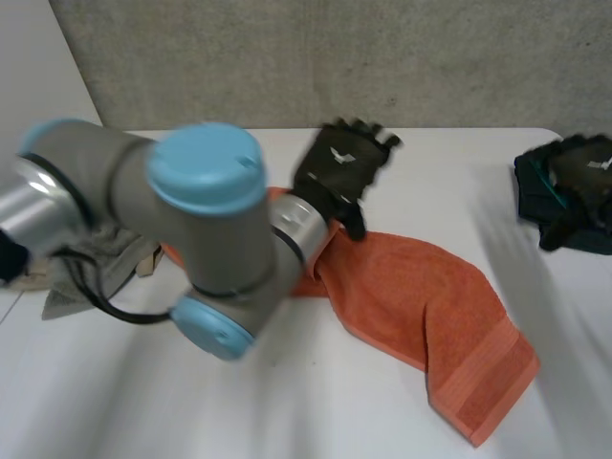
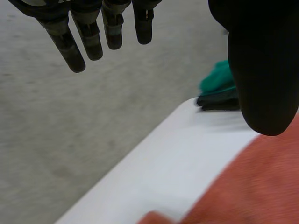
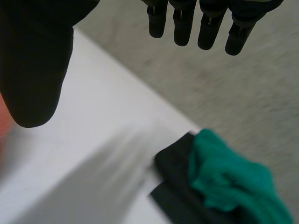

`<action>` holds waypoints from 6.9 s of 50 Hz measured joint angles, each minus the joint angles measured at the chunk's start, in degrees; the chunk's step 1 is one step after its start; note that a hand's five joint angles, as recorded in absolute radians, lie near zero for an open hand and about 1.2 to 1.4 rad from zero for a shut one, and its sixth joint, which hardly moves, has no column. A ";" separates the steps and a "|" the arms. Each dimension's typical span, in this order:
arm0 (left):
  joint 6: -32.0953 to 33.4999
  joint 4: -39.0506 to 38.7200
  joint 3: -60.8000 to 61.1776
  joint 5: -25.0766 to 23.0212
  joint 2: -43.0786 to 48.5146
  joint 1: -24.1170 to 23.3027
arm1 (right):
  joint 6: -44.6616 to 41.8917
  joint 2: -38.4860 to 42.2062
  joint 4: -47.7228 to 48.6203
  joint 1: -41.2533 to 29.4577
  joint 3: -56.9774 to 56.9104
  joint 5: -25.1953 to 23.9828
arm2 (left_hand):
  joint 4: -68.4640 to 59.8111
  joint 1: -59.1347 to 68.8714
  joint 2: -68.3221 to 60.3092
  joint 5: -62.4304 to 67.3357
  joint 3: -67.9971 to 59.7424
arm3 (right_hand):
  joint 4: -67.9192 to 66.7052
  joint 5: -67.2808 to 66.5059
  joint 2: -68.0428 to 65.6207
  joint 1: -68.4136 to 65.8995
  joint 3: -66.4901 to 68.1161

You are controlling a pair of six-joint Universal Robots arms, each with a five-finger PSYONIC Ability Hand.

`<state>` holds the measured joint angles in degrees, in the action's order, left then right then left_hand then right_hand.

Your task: Fold the laundry.

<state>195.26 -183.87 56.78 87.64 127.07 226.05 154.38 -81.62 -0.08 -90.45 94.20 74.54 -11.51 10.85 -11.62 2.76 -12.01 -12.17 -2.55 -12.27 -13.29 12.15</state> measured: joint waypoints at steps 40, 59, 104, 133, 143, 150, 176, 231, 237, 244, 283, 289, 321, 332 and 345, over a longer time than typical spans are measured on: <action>34.21 9.21 -16.20 -24.77 24.77 14.03 | -11.59 1.11 10.77 -17.32 26.28 -0.22 | -54.19 53.78 -54.21 51.83 -53.29 | -9.81 -9.83 -9.87 -9.50 9.89; 26.96 6.33 -11.13 -6.28 8.39 10.17 | -16.71 -1.22 10.77 -12.59 10.60 4.94 | -57.06 53.84 -56.82 52.87 -56.05 | -56.34 -53.21 -54.81 -49.53 55.66; 12.08 -7.19 34.56 18.12 -18.24 -2.28 | -2.40 19.55 9.61 -10.69 -13.32 -1.22 | -57.30 53.85 -56.99 53.78 -56.37 | -56.58 -55.68 -55.22 -51.43 56.05; 9.44 -1.97 17.86 19.58 -22.22 -4.28 | 32.65 2.36 11.16 -15.18 8.92 -0.24 | -57.32 53.85 -56.99 53.78 -56.37 | -0.01 0.03 -0.03 -0.12 -0.03; 8.63 -1.14 14.66 19.72 -23.42 -6.64 | 35.46 16.98 19.07 -21.38 0.78 10.85 | -57.32 53.85 -56.99 53.78 -56.37 | -0.01 0.02 -0.03 -0.12 -0.03; 5.63 -0.64 15.78 19.76 -26.70 -7.05 | 32.44 28.59 22.28 -21.92 -9.57 19.43 | -57.33 53.85 -56.99 53.78 -56.37 | -0.01 0.03 -0.03 -0.12 -0.03; 3.42 0.18 15.32 19.77 -30.06 -6.06 | 33.43 31.45 14.69 -21.66 -12.08 3.72 | -57.33 53.85 -56.99 53.78 -56.37 | -13.98 -13.87 -12.75 -12.34 13.77; 6.08 12.07 27.04 3.98 -23.43 1.18 | -5.35 13.38 2.13 -8.78 -6.66 2.21 | -14.09 14.94 -14.55 12.69 -14.42 | -56.37 -53.65 -55.35 -51.72 55.81; 14.21 12.09 22.75 -8.36 -17.22 6.64 | -5.52 13.26 2.55 -8.78 -4.46 1.78 | -14.09 14.94 -14.55 12.67 -14.43 | -56.38 -53.65 -55.35 -51.72 55.81; 19.05 12.33 17.03 -15.77 -7.07 7.81 | -5.70 13.30 2.92 -8.77 -2.40 1.26 | -14.07 14.94 -14.55 12.68 -14.42 | -56.38 -53.65 -55.35 -51.72 55.81; 24.76 12.53 15.95 7.58 -33.47 9.98 | -23.80 -8.65 -23.46 -0.32 -19.11 2.35 | -57.08 55.19 -56.88 53.34 -56.34 | -56.41 -53.65 -55.35 -51.72 56.09; 24.39 14.43 18.42 9.67 -42.91 10.29 | -25.15 -12.88 -31.24 0.45 -26.51 1.94 | -57.09 55.19 -56.93 53.34 -56.34 | -56.58 -53.65 -55.35 -51.72 56.09; 24.20 -19.68 -15.80 12.02 -5.08 19.92 | -24.28 24.10 13.20 -9.25 -53.01 17.63 | -57.34 55.20 -57.02 53.34 -56.42 | -56.60 -53.71 -55.40 -51.72 56.26; 18.59 -28.94 -4.77 12.21 -10.18 19.83 | -20.09 18.84 25.78 -9.45 -42.42 16.78 | -57.35 55.20 -57.03 53.34 -56.42 | -56.60 -54.64 -55.40 -51.72 56.26; 16.76 -32.89 24.49 11.62 -8.30 20.08 | -17.80 28.71 14.32 -8.81 -31.38 12.20 | -57.35 55.20 -57.09 53.34 -56.51 | -56.61 -54.63 -55.40 -51.72 56.26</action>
<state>212.02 -216.76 81.26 99.26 118.77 246.13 136.58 -52.91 14.24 -99.26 62.82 86.74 -68.86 66.05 -68.71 56.09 -68.52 -68.78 -57.18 -67.68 -65.01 68.41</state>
